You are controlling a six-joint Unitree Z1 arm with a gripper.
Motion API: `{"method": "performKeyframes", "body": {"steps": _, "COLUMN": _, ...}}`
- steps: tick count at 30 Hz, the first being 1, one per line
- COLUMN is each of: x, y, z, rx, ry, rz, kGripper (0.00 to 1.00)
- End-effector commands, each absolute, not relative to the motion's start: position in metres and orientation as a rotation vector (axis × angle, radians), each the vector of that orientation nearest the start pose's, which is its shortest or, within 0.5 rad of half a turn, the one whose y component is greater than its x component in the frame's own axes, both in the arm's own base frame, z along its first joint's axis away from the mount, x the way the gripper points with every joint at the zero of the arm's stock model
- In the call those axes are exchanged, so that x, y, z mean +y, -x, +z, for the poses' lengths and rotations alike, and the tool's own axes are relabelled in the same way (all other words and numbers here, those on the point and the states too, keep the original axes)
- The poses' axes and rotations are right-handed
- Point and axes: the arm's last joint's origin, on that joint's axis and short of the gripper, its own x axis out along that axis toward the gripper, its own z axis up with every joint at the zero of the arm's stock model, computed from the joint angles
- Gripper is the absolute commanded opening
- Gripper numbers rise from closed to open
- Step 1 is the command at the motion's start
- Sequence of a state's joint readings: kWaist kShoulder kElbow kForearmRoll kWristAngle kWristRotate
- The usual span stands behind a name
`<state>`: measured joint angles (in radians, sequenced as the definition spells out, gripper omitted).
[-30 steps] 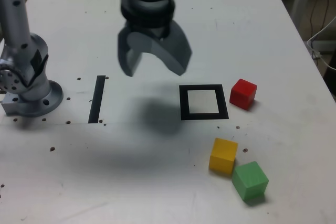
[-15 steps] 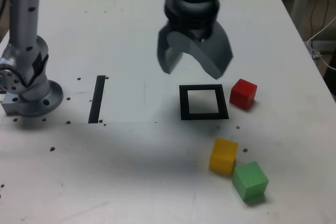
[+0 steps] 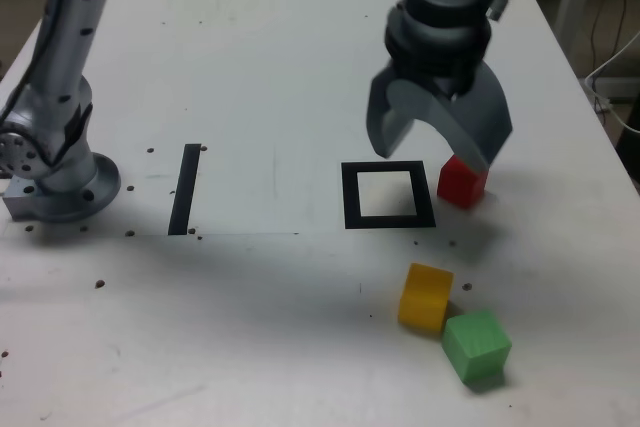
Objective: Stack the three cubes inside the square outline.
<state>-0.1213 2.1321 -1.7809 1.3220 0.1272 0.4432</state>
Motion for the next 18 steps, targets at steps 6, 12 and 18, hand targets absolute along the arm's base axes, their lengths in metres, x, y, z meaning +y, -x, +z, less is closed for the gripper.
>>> {"method": "performKeyframes", "body": {"steps": 6, "x": -0.046, "y": -0.419, "z": 0.235, "rx": 1.667, "ry": -0.536, "rz": -0.399, "kGripper": 0.99}}
{"method": "performKeyframes", "body": {"steps": 12, "x": -0.048, "y": -0.43, "z": 0.222, "rx": 1.677, "ry": -0.535, "rz": -0.411, "kGripper": 0.97}}
{"method": "performKeyframes", "body": {"steps": 18, "x": -0.049, "y": -0.435, "z": 0.22, "rx": 1.677, "ry": -0.536, "rz": -0.416, "kGripper": 0.94}}
